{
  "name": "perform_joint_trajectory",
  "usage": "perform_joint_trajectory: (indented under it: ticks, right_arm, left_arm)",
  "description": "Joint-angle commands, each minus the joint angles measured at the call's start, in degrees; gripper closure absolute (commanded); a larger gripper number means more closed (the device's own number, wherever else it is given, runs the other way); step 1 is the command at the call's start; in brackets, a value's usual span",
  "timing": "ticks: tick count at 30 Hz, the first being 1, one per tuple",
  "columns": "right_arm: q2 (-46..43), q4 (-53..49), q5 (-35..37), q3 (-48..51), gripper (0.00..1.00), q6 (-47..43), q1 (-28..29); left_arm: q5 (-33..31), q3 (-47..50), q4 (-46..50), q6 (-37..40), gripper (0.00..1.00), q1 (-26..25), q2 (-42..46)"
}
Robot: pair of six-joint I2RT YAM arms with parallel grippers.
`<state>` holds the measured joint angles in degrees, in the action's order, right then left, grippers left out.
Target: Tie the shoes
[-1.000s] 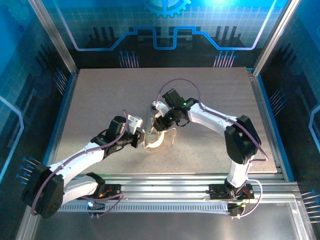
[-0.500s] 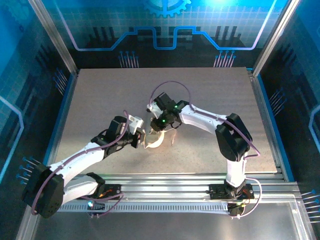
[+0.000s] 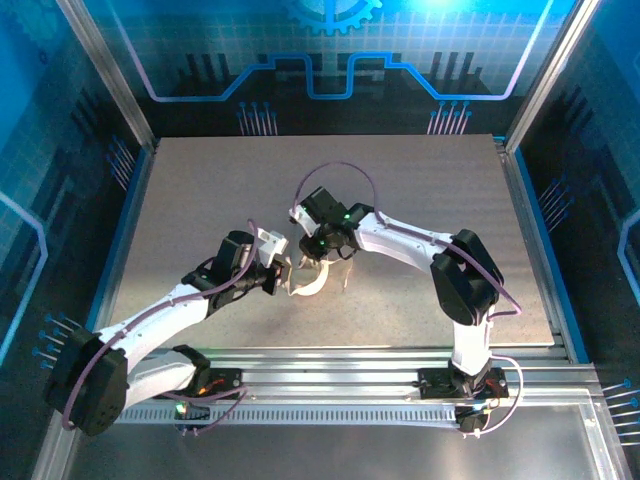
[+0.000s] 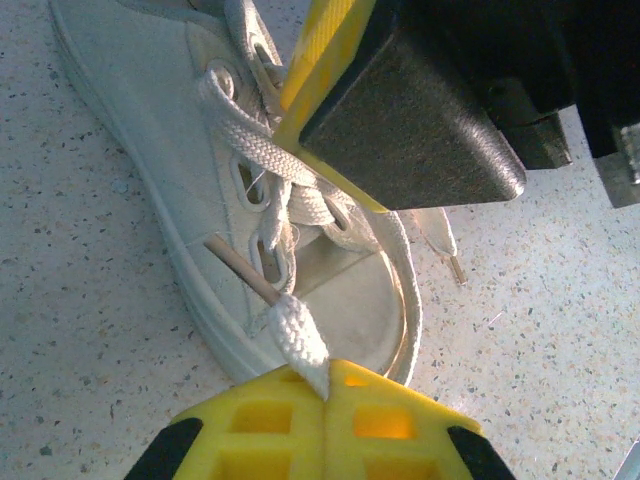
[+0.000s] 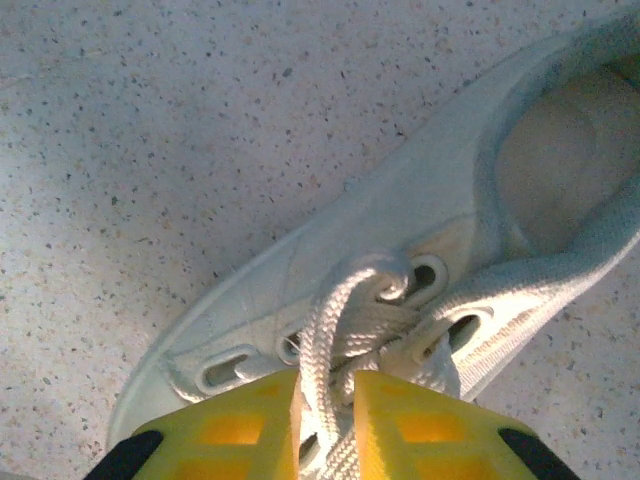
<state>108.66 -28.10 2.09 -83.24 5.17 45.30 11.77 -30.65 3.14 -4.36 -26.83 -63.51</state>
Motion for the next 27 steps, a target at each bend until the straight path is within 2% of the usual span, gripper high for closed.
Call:
perform_joint_trajectory:
  ticks: [1, 21, 24, 27]
  right_arm:
    - [-0.11, 0.52, -1.64, -1.66, 0.79, 1.09, 0.7]
    - [0.94, -0.18, 2.05, 3.6, 0.71, 1.69, 0.5]
    - [0.61, -0.05, 2.02, 3.87, 0.78, 1.52, 0.51]
    - [-0.93, 0.83, 1.89, 4.52, 0.91, 1.0, 0.55]
  left_arm:
    - [0.45, -1.43, -0.05, 0.94, 1.0, 0.2, 0.24]
    - [1.13, -2.4, 1.68, 2.26, 1.0, 0.54, 0.35]
    - [1.39, -3.16, 2.55, 3.85, 1.0, 0.73, 0.55]
    - [1.52, -4.22, 3.4, 6.26, 1.0, 0.91, 0.82]
